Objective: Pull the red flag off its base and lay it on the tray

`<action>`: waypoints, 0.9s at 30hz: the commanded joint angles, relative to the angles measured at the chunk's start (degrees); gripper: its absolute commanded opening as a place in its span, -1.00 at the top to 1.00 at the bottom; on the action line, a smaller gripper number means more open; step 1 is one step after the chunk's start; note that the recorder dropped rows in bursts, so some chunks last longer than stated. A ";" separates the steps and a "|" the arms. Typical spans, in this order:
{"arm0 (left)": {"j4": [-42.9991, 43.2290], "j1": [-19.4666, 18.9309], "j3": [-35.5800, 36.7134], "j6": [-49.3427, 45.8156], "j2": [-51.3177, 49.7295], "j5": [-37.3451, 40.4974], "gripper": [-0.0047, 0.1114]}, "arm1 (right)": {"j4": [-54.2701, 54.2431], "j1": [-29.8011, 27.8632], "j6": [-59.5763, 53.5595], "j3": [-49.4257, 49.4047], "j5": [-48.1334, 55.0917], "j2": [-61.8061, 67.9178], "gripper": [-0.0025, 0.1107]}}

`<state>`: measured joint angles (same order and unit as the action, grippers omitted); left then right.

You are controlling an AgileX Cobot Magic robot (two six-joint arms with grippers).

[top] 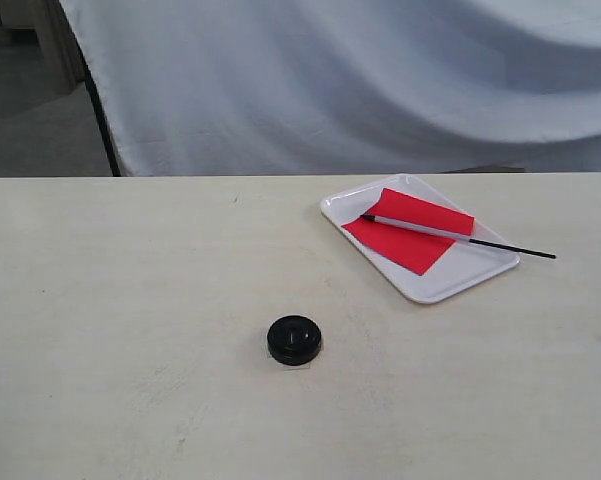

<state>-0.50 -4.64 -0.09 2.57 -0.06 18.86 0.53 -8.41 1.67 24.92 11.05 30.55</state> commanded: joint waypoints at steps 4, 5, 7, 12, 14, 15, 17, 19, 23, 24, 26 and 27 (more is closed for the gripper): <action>0.19 -0.13 0.09 0.01 0.06 -0.24 0.92 | -2.02 0.04 -0.02 -8.83 -9.09 -22.93 0.96; 0.19 -0.13 0.09 0.01 0.06 -0.24 0.92 | -2.02 0.04 -0.02 -9.31 -9.16 -25.45 0.96; 0.19 -0.13 0.09 0.01 0.06 -0.24 0.92 | -2.02 1.14 -0.02 -9.68 -9.04 -29.23 0.96; 0.50 -0.13 0.09 0.01 0.06 -0.24 0.92 | -2.02 7.26 -0.02 -9.11 -7.65 -30.55 0.96; 0.50 -0.13 0.09 0.01 0.06 -0.24 0.92 | -2.02 10.48 -0.02 -8.59 -7.53 -30.55 0.96; 0.50 -0.13 0.09 0.01 0.06 -0.24 0.92 | -2.02 12.07 -0.02 -8.59 -7.68 -30.55 0.96; 0.50 -0.13 0.09 0.01 0.06 -0.24 0.92 | -2.02 12.80 0.40 -8.59 -7.56 -30.55 0.96; 0.50 -0.13 0.09 0.01 0.06 -0.24 0.92 | -4.30 12.80 3.37 -8.85 -0.99 -30.55 0.96; 0.50 -0.13 0.09 0.01 0.06 -0.24 0.92 | -3.96 12.80 3.06 -17.93 -6.14 -30.55 0.96; 0.50 -0.13 0.09 0.01 0.06 -0.24 0.92 | -3.96 12.80 3.06 -20.31 -7.71 -30.55 0.96; 0.50 -0.13 0.09 0.01 0.06 -0.24 0.92 | -3.96 12.80 3.06 -23.80 -10.04 -30.55 0.96; 0.50 -0.13 0.09 0.01 0.06 -0.24 0.92 | -3.96 12.80 3.06 -24.92 -11.05 -30.55 0.96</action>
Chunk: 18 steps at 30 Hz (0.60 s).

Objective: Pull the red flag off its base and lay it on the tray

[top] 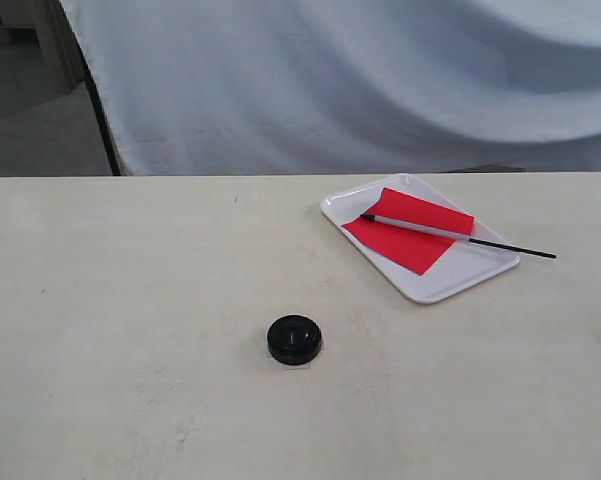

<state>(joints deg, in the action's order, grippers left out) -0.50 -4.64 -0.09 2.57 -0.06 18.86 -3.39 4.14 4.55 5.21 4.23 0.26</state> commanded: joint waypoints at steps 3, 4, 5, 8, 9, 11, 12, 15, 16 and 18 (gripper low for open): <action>0.50 -0.13 0.09 0.01 0.06 -0.24 0.92 | 1.05 0.24 -1.48 -5.21 0.63 -0.26 0.96; 0.50 -0.13 0.09 0.01 0.06 -0.24 0.92 | 1.05 0.24 -2.72 -5.21 1.10 -0.26 0.96; 0.50 -0.13 0.09 0.01 0.06 -0.24 0.92 | 1.05 0.24 -3.02 -5.21 1.72 -0.26 0.96; 0.50 -0.13 0.09 0.01 0.06 -0.24 0.92 | 1.49 0.24 -3.05 -5.21 4.88 -0.26 0.96; 0.50 -0.13 0.09 0.01 0.06 -0.24 0.92 | 1.49 0.24 -3.05 -5.21 5.20 -0.26 0.96; 0.50 -0.13 0.09 0.01 0.06 -0.24 0.92 | 1.49 0.24 -3.05 -5.21 5.49 -0.26 0.96; 0.50 -0.13 0.09 0.01 0.06 -0.24 0.92 | 1.49 0.24 -3.05 -5.21 5.92 -0.26 0.96; 0.50 -0.13 0.09 0.01 0.06 -0.24 0.92 | 2.06 0.24 -3.66 -5.21 6.93 -0.26 0.96; 0.50 -0.13 0.09 0.01 0.06 -0.24 0.92 | 2.39 0.24 -3.79 -5.21 7.24 -0.26 0.96; 0.50 -0.13 0.09 0.01 0.06 -0.24 0.92 | 2.39 0.24 -3.79 -5.21 7.24 -0.26 0.96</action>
